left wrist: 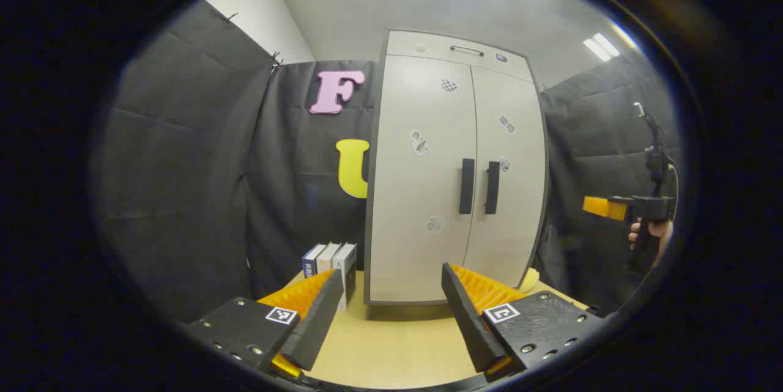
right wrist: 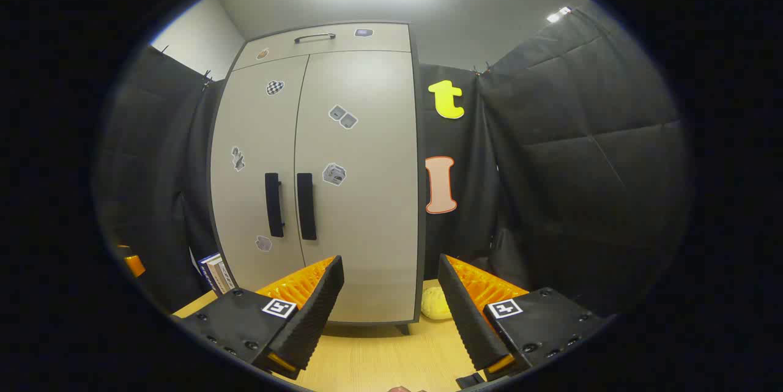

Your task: Open the right door of the double-door shoe cabinet with the right hand, and open the left door with the left hand.

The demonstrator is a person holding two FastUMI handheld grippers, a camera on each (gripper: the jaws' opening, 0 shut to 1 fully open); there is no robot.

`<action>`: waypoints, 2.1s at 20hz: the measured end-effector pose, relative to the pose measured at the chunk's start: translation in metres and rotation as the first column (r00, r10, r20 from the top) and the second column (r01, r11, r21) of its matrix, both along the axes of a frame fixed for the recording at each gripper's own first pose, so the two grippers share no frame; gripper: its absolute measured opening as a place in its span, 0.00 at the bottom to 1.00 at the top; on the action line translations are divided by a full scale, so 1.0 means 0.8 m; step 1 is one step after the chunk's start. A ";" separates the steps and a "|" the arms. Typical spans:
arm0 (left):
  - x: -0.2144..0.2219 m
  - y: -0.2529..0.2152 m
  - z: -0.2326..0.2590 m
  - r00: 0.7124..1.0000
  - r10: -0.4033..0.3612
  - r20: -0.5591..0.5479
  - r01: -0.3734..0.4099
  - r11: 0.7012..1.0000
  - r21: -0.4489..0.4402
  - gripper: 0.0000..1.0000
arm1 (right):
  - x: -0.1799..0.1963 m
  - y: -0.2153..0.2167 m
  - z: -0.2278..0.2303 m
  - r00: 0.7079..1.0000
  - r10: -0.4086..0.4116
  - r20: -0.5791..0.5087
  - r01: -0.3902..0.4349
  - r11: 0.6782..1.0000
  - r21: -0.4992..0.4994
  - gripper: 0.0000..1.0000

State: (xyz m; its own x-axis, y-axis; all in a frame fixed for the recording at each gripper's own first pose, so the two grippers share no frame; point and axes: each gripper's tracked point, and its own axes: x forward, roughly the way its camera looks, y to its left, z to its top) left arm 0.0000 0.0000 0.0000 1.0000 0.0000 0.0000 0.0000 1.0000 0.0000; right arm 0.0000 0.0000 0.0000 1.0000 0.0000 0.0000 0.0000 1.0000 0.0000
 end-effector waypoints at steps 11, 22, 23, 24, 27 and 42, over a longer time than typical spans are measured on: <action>0.012 0.006 -0.020 0.999 -0.015 -0.034 0.014 1.000 -0.026 0.94 | 0.009 0.014 -0.001 1.000 0.021 0.001 -0.021 1.000 -0.014 0.98; 0.008 0.023 -0.039 0.998 0.008 -0.055 -0.010 0.999 -0.044 0.94 | 0.040 0.055 0.024 0.996 0.086 0.003 -0.086 0.996 0.005 0.97; 0.004 0.025 -0.042 0.998 0.010 -0.062 -0.013 0.999 -0.044 0.94 | 0.046 0.062 0.031 0.995 0.100 0.005 -0.100 0.995 0.009 0.97; 0.000 0.029 -0.045 0.997 0.014 -0.070 -0.017 0.999 -0.048 0.94 | 0.051 0.069 0.040 0.993 0.116 0.013 -0.116 0.993 0.016 0.98; -0.005 0.040 -0.047 0.997 0.028 -0.073 -0.033 0.998 -0.062 0.94 | 0.072 0.090 0.067 0.988 0.152 0.038 -0.154 0.987 0.054 0.97; 0.005 0.074 -0.057 0.991 0.076 -0.111 -0.083 0.995 -0.056 0.94 | 0.207 0.160 0.092 0.982 0.191 0.008 -0.190 0.974 0.126 0.95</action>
